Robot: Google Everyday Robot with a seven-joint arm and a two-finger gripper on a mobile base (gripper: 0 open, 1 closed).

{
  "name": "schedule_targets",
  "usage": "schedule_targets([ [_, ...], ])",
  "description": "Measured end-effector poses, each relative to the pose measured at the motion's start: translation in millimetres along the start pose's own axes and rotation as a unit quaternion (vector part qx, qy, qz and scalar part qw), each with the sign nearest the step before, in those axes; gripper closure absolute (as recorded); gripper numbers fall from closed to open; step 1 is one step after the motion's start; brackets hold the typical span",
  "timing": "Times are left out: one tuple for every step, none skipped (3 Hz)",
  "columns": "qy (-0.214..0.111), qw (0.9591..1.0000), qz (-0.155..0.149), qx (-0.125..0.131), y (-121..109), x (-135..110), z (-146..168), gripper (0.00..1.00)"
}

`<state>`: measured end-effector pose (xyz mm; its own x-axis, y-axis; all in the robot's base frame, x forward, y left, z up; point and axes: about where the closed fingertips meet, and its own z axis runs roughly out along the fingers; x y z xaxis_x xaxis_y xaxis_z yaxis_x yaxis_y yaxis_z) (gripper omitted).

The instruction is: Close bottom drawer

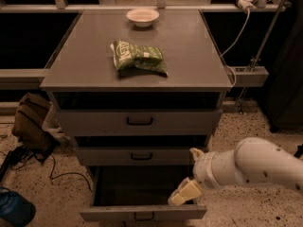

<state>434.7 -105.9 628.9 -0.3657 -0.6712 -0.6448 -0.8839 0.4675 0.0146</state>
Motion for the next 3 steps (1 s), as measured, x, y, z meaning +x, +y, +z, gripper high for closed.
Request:
schedule_targets([
  [-0.015,0.9992,0.037,-0.007,26,22,48,0.00],
  [-0.015,0.9992,0.037,-0.007,27,22,47,0.00],
  [-0.041,0.9977,0.051,-0.015,29,34,65,0.00],
])
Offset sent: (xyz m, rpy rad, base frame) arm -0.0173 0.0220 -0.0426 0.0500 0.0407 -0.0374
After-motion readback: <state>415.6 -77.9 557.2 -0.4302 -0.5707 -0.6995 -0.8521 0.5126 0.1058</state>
